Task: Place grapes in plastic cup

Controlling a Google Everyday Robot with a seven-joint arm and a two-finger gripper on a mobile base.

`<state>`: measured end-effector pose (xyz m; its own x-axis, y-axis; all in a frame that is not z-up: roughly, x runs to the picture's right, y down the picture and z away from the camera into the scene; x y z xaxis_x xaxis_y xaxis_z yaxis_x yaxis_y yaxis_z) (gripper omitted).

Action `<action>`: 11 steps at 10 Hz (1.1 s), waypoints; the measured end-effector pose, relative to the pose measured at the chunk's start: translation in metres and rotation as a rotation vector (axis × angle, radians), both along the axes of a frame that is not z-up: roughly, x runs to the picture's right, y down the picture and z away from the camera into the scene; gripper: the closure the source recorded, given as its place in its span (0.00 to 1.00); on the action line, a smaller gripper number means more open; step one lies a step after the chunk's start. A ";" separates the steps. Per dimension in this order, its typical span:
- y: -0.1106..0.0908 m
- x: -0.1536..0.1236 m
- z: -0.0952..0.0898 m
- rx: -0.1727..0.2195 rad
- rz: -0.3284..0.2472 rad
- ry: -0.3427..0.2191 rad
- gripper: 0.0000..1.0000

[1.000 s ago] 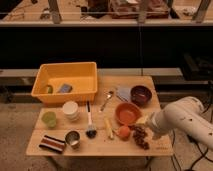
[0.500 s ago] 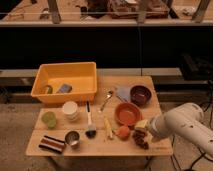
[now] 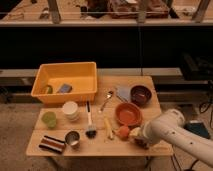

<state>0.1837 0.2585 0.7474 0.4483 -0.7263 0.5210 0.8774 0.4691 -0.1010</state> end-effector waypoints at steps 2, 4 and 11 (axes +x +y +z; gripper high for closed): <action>0.006 0.014 0.011 -0.039 0.002 0.092 0.35; 0.008 0.024 0.023 -0.045 0.002 0.138 0.35; 0.004 0.023 0.041 0.010 0.000 0.103 0.35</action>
<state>0.2071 0.2630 0.7885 0.4988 -0.7313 0.4653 0.8628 0.4702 -0.1859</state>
